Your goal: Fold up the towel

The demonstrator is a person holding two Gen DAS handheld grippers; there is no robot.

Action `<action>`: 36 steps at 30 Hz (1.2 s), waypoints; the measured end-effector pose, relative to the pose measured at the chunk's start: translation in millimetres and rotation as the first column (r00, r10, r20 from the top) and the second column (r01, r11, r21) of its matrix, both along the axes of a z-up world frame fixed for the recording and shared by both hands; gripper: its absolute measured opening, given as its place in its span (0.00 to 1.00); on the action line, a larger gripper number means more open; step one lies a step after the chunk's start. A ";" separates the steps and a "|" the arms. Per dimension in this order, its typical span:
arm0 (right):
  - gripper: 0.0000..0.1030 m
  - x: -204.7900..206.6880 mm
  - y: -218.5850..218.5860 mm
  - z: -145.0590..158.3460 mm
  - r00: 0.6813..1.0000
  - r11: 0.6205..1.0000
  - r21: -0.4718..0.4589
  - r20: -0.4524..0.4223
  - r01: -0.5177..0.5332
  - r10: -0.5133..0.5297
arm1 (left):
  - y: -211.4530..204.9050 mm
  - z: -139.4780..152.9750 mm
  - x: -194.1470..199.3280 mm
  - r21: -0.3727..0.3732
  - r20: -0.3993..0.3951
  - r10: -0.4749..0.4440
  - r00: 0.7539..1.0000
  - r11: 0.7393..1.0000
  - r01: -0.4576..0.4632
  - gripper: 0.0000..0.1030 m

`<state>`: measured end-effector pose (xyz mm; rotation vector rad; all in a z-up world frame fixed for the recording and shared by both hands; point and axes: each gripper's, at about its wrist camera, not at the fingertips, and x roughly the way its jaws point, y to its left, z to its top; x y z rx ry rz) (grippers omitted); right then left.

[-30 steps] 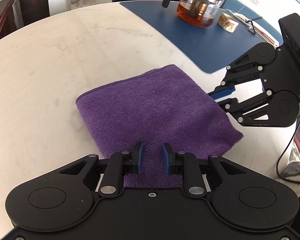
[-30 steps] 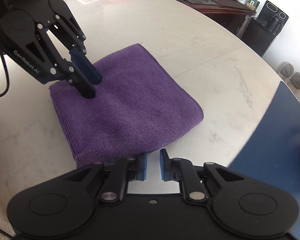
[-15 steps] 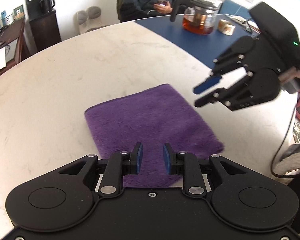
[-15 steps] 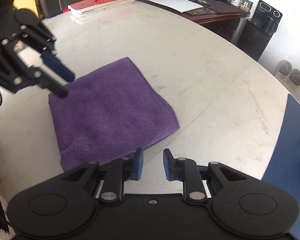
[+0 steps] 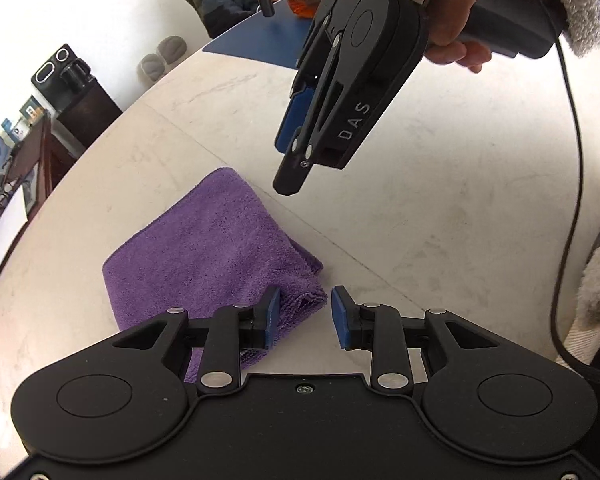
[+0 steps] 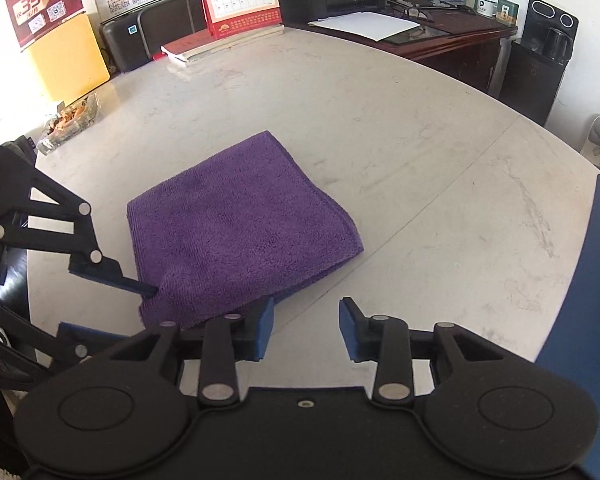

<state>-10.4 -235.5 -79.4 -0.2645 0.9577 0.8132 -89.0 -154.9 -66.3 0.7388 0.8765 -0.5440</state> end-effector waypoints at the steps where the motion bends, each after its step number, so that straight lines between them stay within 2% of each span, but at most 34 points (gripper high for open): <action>1: 0.34 -0.1 -2.8 -0.5 1.000 1.000 0.009 -0.006 0.000 0.000 | -4.3 -2.9 -0.7 0.028 0.015 0.002 1.000 1.000 -0.002 0.27; 10: 0.36 2.5 -10.2 -6.4 1.000 1.000 0.026 -0.028 -0.010 0.011 | -20.6 -12.1 -8.4 0.155 0.029 -0.042 0.999 0.987 0.037 0.27; 11: 0.36 2.8 -9.7 -7.0 1.000 1.000 0.025 -0.028 -0.010 0.011 | -21.0 -10.6 -9.2 0.157 0.030 -0.047 0.998 0.987 0.042 0.27; 13: 0.36 4.1 -7.9 -7.6 1.000 1.000 0.022 -0.027 -0.004 0.005 | -19.9 -5.2 -9.8 0.147 0.024 -0.053 0.998 0.988 0.049 0.33; 22: 0.36 8.4 -6.9 -7.7 0.998 0.999 0.027 -0.039 0.041 -0.040 | -16.0 -17.1 1.1 0.157 0.003 -0.093 0.996 0.983 0.092 0.33; 23: 0.36 8.8 -7.8 -7.5 0.998 0.999 0.027 -0.038 0.047 -0.046 | -13.1 -16.4 3.1 0.146 -0.007 -0.093 0.996 0.985 0.093 0.31; 24: 0.36 9.1 -8.7 -7.4 0.998 0.998 0.026 -0.037 0.054 -0.053 | -9.5 -15.1 5.7 0.129 -0.023 -0.092 0.996 0.987 0.094 0.21; 25: 0.36 9.4 -9.3 -7.4 0.998 0.998 0.026 -0.037 0.058 -0.057 | -5.4 -12.7 8.9 0.107 -0.041 -0.086 0.995 0.990 0.090 0.15; 28: 0.36 12.1 -10.7 -6.9 0.997 0.997 0.025 -0.038 0.068 -0.067 | 7.0 0.3 18.3 0.033 -0.070 -0.054 0.996 0.998 0.056 0.13; 31: 0.36 14.4 -9.1 -4.6 0.998 0.998 0.020 -0.022 0.057 -0.056 | 23.4 17.7 26.7 -0.072 -0.100 0.001 0.995 0.997 -0.008 0.11; 36: 0.37 15.0 -3.1 1.9 0.999 1.000 0.006 0.033 -0.010 0.010 | 49.9 32.8 45.5 -0.217 -0.168 0.099 0.981 0.967 -0.135 0.07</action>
